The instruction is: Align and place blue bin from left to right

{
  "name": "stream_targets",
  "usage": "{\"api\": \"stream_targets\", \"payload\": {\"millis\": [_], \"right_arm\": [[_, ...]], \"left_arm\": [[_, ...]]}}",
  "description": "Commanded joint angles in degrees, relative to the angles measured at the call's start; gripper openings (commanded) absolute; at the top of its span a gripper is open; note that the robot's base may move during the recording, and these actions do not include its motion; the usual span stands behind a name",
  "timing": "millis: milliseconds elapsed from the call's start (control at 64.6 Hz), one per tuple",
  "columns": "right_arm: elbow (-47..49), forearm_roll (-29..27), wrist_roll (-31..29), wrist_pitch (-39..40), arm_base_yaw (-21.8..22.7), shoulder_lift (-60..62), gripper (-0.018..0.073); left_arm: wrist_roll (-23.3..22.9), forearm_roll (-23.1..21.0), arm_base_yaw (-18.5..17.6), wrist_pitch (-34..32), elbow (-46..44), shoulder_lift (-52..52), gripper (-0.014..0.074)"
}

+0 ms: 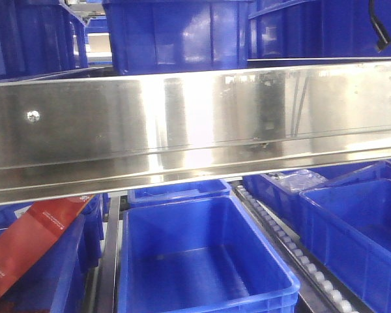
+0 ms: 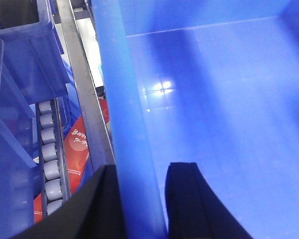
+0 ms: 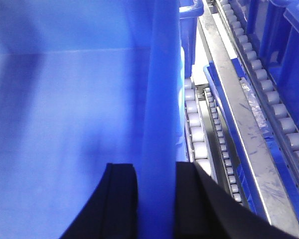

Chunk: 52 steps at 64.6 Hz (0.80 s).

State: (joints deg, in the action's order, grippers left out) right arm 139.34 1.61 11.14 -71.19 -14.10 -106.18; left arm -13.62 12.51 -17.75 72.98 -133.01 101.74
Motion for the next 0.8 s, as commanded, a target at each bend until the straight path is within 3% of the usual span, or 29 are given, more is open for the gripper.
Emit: {"api": "stream_targets", "payload": {"millis": [0,789], "right_arm": [[1.16,2.63,-1.34,7.37,0.21,1.30,-0.0078],[1.16,2.63,-1.34,7.37,0.21,1.30,-0.0078]], "left_arm": [[0.95,1.32,-0.16,-3.02,-0.96,-1.28,-0.0016],[0.95,1.32,-0.16,-3.02,-0.96,-1.28,-0.0016]]}}
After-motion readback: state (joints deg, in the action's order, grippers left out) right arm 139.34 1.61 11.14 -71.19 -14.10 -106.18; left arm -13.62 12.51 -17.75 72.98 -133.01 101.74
